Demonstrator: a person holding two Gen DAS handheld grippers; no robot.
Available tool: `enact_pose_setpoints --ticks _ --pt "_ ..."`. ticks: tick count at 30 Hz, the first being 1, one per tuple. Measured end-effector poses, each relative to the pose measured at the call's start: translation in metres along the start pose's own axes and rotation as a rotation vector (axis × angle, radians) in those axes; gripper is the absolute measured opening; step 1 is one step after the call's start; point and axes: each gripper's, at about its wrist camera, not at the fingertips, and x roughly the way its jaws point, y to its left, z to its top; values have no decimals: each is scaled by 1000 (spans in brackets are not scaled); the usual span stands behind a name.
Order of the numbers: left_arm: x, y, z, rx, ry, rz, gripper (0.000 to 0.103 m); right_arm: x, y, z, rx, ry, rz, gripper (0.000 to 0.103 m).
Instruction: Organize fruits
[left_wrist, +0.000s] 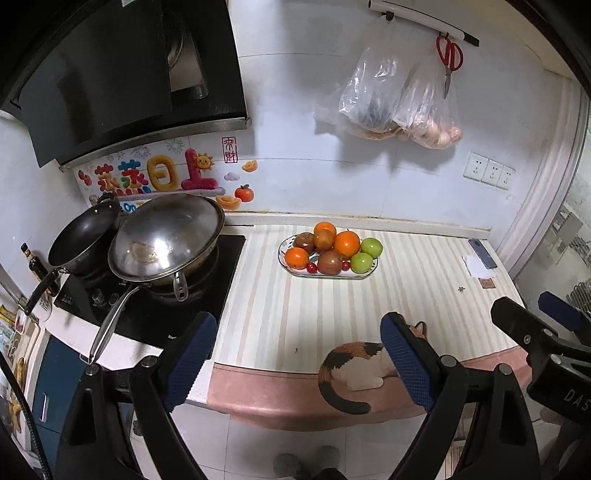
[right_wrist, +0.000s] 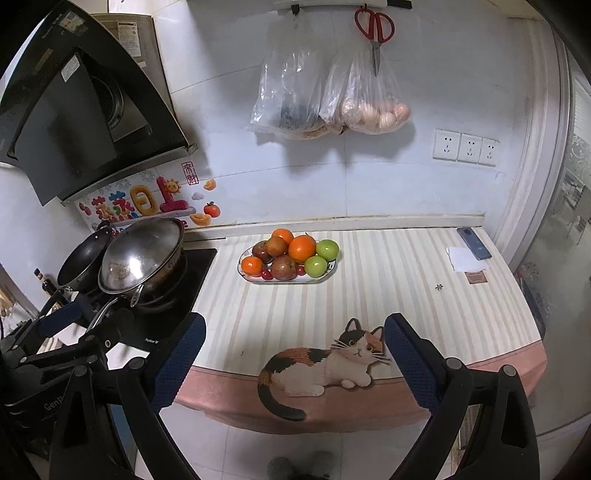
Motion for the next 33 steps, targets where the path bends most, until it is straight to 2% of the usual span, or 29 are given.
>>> enact_pose_setpoints --ticks 4,5,6,22,33 --pt "8 1 5 -13 1 5 91 12 -4 4 2 21 2 99" --pt "13 1 8 -10 5 4 100 16 -4 7 1 24 -1 99" --pt "16 2 10 -7 7 5 102 22 -6 9 2 25 -1 99" --pt "110 9 49 19 100 67 102 145 -15 49 24 116 -15 99" --pt "146 13 67 22 148 72 102 190 -8 63 16 169 -39 99"
